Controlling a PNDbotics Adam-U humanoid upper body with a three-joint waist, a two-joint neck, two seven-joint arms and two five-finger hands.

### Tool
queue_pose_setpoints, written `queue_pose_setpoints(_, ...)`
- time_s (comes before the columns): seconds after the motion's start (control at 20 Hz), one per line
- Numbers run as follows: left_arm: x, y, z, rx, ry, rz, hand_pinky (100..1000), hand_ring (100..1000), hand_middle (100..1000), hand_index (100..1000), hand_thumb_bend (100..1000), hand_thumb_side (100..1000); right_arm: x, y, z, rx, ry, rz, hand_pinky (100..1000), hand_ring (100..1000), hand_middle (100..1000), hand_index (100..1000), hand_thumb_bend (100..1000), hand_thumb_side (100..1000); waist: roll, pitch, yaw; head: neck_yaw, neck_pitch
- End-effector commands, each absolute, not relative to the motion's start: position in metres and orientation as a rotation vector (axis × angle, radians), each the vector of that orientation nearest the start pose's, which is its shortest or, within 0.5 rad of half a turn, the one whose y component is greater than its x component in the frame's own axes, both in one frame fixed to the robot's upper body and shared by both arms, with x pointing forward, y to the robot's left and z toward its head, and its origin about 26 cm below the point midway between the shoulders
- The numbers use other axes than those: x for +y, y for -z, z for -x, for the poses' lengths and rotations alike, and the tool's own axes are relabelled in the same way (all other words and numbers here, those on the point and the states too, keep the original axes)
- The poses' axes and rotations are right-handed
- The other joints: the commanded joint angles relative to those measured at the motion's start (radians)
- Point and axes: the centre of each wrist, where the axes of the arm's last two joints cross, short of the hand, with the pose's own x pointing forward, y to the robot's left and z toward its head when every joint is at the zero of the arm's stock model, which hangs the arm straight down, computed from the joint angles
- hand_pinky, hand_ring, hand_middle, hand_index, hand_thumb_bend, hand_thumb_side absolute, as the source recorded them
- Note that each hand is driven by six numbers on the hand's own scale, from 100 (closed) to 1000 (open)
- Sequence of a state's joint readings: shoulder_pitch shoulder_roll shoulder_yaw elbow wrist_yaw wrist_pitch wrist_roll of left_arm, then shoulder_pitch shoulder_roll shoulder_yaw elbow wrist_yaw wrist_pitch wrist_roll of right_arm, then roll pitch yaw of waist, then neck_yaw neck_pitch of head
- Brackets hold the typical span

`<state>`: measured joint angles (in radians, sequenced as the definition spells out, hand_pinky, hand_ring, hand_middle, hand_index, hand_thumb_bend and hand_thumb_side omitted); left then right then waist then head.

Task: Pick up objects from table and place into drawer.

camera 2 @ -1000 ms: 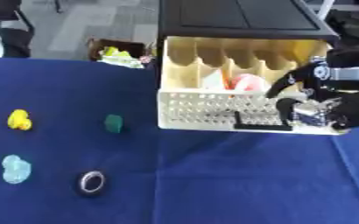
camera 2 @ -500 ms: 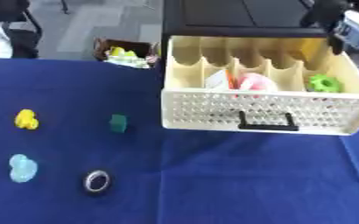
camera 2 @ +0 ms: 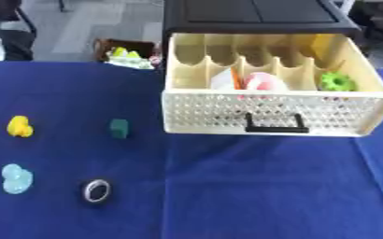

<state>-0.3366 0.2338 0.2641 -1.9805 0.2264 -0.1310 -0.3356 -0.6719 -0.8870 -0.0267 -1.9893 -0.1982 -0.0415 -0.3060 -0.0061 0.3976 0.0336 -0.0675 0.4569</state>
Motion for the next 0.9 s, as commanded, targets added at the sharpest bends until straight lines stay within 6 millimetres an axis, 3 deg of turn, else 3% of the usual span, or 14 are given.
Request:
queue_pose_setpoints(0.05,0.312,-0.229,-0.298,-2.503,0.443,0.052,552,587,569,679,100,912,-0.298,-0.374,-0.282,3.305,0.349,-0.644,686,594,469,739,100,881,0.002,-0.026,-0.001,-0.007,0.01)
queue_pose_setpoints(0.4,0.319,-0.247,-0.296,-2.576,0.561,-0.086,545,587,583,700,100,771,-0.293,-0.354,-0.289,3.315,0.219,-0.632,692,591,470,748,100,893,0.01,-0.043,0.001,0.0,0.041)
queue_pose_setpoints(0.9,0.335,-0.281,-0.304,-2.614,0.992,-0.455,536,580,622,804,100,511,-0.289,-0.344,-0.293,3.35,0.18,-0.586,688,587,470,751,100,891,0.024,-0.09,0.001,-0.011,0.091)
